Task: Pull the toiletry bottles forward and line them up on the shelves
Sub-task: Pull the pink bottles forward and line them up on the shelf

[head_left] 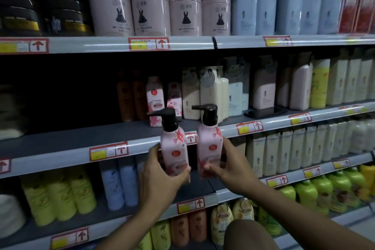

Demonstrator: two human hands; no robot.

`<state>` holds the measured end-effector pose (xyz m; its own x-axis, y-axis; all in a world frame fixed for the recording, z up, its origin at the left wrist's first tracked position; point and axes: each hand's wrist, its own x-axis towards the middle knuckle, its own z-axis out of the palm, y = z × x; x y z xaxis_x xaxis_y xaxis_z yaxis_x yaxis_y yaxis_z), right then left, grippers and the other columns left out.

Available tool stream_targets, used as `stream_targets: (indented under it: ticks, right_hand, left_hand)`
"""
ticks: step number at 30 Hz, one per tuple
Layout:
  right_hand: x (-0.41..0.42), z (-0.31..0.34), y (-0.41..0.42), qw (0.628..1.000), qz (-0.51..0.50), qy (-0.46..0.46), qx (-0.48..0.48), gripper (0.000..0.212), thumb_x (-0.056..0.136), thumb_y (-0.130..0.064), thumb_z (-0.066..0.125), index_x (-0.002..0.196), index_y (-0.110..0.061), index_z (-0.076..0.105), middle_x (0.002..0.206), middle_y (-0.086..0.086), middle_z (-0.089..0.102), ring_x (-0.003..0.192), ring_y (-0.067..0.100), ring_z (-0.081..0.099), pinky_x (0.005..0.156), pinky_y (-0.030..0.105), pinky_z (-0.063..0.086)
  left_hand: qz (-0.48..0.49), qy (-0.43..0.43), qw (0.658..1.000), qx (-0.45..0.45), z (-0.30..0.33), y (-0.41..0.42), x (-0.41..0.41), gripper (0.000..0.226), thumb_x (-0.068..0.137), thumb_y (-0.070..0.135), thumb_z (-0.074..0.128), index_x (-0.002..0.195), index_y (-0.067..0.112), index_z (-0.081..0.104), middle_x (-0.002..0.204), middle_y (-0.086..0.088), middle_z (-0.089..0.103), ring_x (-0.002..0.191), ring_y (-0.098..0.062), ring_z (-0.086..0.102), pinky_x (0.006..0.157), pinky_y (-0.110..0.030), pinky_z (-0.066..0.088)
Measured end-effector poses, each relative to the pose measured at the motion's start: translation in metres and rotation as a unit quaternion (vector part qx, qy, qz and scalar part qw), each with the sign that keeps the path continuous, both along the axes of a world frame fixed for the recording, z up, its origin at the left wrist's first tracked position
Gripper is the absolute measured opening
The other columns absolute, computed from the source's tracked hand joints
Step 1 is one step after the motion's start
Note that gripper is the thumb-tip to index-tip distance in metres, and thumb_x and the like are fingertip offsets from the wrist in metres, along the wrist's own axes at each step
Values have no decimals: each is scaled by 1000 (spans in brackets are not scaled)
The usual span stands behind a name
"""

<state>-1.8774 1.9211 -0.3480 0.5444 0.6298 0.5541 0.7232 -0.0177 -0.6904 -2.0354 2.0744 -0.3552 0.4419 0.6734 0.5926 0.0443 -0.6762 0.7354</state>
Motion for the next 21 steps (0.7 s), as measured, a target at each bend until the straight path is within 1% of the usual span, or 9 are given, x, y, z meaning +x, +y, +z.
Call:
stream_targets:
  ticks: [2,5,7,10,12,14,16,19,21]
  right_hand:
    - [-1,-17,-7,999,-4,-4,-40,69,77,-28,85,130,-45,46,107,-21,68,99,-1,68,81,25,60]
    - [2,-40,-13,994,-1,21,-106,72,78,-26,85,135,-34,42,111,-18,64,102,1,66,76,18,57]
    - [7,-51,-14,988,8,36,-150,70,80,-26,85,133,-34,40,114,-18,62,103,1,64,75,15,54]
    - [21,-65,-12,978,23,47,-203,68,79,-27,86,131,-32,42,116,-17,62,107,5,62,79,18,53]
    - [33,-73,-8,971,25,52,-230,67,78,-27,87,127,-31,43,114,-15,62,105,5,63,77,19,53]
    - [46,-82,-3,966,23,58,-252,64,77,-28,88,122,-31,43,110,-15,62,102,6,64,75,20,53]
    - [56,-91,3,963,17,65,-261,63,77,-29,88,121,-31,43,109,-14,63,102,7,64,75,21,52]
    - [70,-102,13,964,11,76,-255,63,75,-28,89,120,-32,44,107,-15,63,98,5,64,74,20,52]
    - [79,-106,23,965,7,85,-247,65,74,-28,89,121,-31,44,105,-16,63,95,3,63,75,19,51]
  left_hand:
    - [-3,36,999,-10,-21,-6,-3,78,55,41,96,120,41,53,95,23,68,85,6,66,69,-21,57]
    - [4,101,994,-31,-47,-17,-6,75,56,47,91,118,43,49,99,20,68,90,-3,67,76,-30,59]
    - [0,124,991,-54,-62,-23,-6,74,57,42,93,118,39,51,101,17,71,89,-5,68,76,-28,59]
    - [1,166,983,-73,-81,-25,-3,72,58,39,93,116,39,51,100,16,71,87,-2,69,76,-26,60]
    - [4,187,979,-86,-92,-23,0,69,58,40,92,115,37,52,96,18,68,83,1,65,70,-20,55]
    - [3,206,973,-102,-100,-21,6,67,61,37,91,116,33,53,91,20,62,79,3,59,60,-9,42]
    - [-3,214,969,-123,-106,-17,14,63,66,32,91,114,33,50,87,22,56,74,7,53,53,-7,34]
    - [1,226,964,-139,-111,-5,29,58,69,31,90,110,33,49,84,23,55,69,12,47,51,-7,31]
    - [13,234,963,-137,-114,6,41,57,67,34,90,108,32,51,91,18,64,69,10,51,50,-11,38]
